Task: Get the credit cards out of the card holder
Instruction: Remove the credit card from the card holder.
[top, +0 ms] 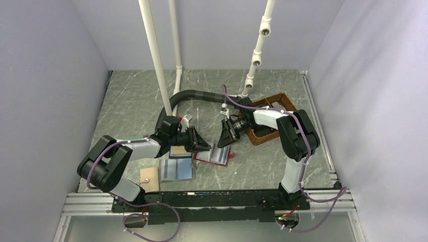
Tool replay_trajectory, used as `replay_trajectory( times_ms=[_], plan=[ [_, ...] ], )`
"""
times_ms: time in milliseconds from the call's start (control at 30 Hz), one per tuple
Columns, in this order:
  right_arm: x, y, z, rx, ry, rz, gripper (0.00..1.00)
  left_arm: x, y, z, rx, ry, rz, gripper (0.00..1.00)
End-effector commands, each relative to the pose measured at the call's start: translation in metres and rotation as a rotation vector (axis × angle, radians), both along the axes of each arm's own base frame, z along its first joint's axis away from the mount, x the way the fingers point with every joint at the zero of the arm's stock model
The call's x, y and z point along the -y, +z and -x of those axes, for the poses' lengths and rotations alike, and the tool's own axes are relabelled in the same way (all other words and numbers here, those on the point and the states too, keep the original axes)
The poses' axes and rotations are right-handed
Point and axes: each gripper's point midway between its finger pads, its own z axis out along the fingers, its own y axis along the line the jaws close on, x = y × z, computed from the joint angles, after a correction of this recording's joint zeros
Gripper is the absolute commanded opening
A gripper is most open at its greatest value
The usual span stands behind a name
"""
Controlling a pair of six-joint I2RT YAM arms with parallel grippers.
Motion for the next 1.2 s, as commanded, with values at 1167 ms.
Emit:
replay_trajectory(
  times_ms=[1167],
  plan=[
    [0.029,-0.061,-0.014,0.035,-0.062,0.348,0.21,-0.032,-0.034,0.003,-0.060,-0.034,-0.410,0.46]
  ],
)
